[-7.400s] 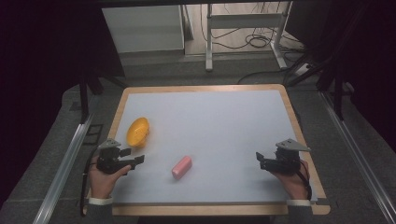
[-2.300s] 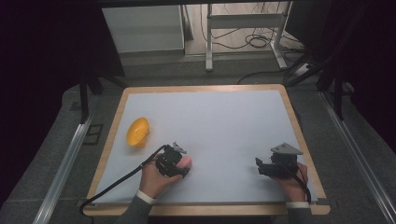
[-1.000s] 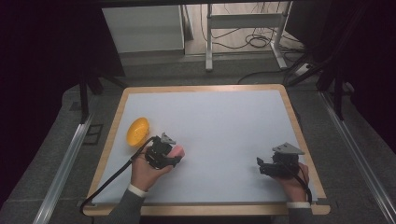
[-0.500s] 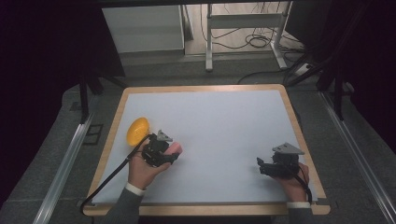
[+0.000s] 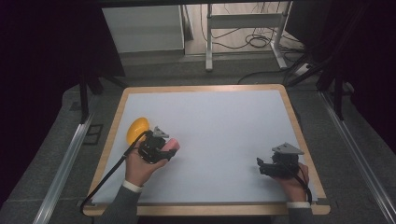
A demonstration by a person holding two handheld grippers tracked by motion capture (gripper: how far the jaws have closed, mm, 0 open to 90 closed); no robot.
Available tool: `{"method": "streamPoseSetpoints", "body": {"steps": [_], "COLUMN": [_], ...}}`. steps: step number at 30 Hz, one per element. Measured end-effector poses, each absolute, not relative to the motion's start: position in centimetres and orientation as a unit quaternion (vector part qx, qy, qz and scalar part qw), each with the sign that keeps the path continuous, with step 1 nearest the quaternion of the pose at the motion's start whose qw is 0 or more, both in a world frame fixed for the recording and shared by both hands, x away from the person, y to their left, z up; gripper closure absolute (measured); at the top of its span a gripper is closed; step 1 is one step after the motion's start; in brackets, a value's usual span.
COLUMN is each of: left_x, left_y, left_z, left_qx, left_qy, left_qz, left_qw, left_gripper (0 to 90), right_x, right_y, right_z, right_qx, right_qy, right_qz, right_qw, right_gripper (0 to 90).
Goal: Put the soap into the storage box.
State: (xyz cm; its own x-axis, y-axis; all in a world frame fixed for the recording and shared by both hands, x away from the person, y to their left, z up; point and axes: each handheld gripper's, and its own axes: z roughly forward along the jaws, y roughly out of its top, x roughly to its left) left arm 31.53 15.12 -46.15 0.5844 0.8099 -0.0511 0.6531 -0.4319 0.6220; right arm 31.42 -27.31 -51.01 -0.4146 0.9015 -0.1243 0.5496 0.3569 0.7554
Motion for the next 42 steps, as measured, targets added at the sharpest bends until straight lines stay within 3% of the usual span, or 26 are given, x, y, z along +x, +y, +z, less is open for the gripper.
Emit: {"method": "streamPoseSetpoints", "body": {"steps": [42], "left_x": [33.3], "left_y": [17.8], "left_z": [-44.1], "left_qx": [0.818], "left_qy": [0.460], "left_qz": [0.150], "left_qw": [0.312], "left_gripper": [60.0], "right_x": [31.4], "right_y": [-27.2], "right_z": [-51.1], "right_qx": [0.466], "right_qy": [0.778], "right_qz": [0.326], "right_qw": [0.267], "right_gripper": [9.9]}}
